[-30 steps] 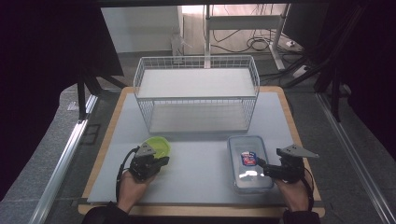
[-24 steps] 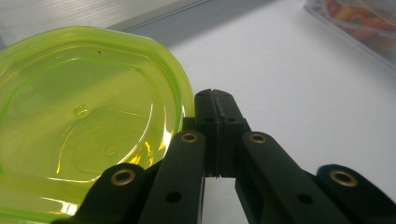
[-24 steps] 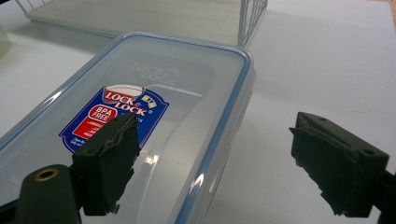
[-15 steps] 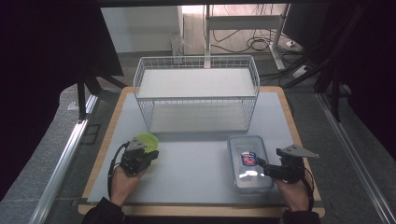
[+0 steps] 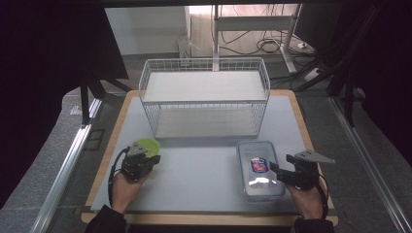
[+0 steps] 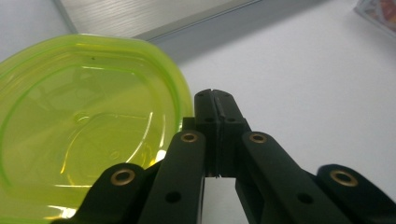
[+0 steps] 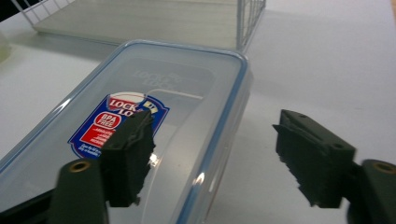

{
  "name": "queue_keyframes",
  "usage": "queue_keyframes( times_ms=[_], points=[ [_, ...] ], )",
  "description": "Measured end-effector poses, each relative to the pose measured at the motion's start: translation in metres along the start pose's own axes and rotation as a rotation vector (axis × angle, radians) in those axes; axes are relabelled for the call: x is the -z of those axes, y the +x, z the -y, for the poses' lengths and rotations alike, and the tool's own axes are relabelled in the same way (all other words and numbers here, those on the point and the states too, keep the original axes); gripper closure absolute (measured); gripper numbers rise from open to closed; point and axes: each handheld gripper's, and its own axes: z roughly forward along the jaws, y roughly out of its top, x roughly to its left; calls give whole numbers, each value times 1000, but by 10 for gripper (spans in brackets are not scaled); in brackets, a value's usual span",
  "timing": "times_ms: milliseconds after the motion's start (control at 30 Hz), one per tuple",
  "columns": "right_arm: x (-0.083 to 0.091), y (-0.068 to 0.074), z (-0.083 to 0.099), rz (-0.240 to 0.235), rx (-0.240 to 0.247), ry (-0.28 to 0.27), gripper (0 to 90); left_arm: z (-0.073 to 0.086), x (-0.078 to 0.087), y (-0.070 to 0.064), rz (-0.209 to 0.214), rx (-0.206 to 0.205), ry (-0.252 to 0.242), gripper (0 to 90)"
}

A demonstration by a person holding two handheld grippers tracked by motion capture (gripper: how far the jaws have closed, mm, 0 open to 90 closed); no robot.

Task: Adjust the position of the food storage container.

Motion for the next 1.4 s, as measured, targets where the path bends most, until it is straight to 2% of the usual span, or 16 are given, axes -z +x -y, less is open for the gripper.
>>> queue_keyframes(
  times_ms=[233, 267, 300, 400, 467, 533, 633, 800, 933, 967, 1133, 1167, 1200, 1267, 1333, 1400],
  points=[
    [5, -3, -6, -2, -8, -3, 617, -3, 2, -13, 46, -35, -53, 747],
    [5, -3, -6, -2, -8, -3, 617, -3, 1, -16, 56, -46, -59, 747],
    [5, -6, -8, 0, -4, 3, 727, -4, 0, -23, 72, -69, -63, 684],
    [-1, -12, -11, -3, -5, 42, 877, -4, -3, -30, 125, -77, -68, 532],
    [-8, -16, -12, -2, -10, 73, 899, -5, -6, -33, 155, -74, -67, 445],
    [-17, -18, -14, 18, -9, 115, 900, -5, -8, -36, 160, -86, -60, 415],
    [-27, -16, -17, 37, 15, 140, 900, -5, -9, -41, 159, -112, -51, 477],
    [-35, -12, -23, 16, 29, 159, 900, -4, -11, -44, 177, -138, -40, 692],
    [-49, 1, -27, -32, 59, 178, 900, -3, -14, -45, 190, -153, -26, 790],
    [-56, 9, -31, -59, 84, 190, 900, -3, -14, -45, 194, -156, -25, 834],
    [-74, 35, -40, -150, 146, 215, 900, -3, -15, -42, 199, -141, -25, 887],
    [-74, 35, -40, -150, 146, 215, 900, -3, -15, -42, 199, -141, -25, 893],
    [-80, 47, -42, -188, 186, 215, 900, -3, -15, -41, 202, -136, -24, 896],
    [-78, 53, -42, -192, 214, 206, 900, -4, -17, -39, 229, -121, -16, 898],
    [-73, 52, -42, -183, 222, 197, 900, -5, -19, -39, 235, -115, -17, 898],
    [-53, 46, -36, -181, 201, 162, 900, -11, -25, -41, 242, -117, -17, 897]
  ],
)
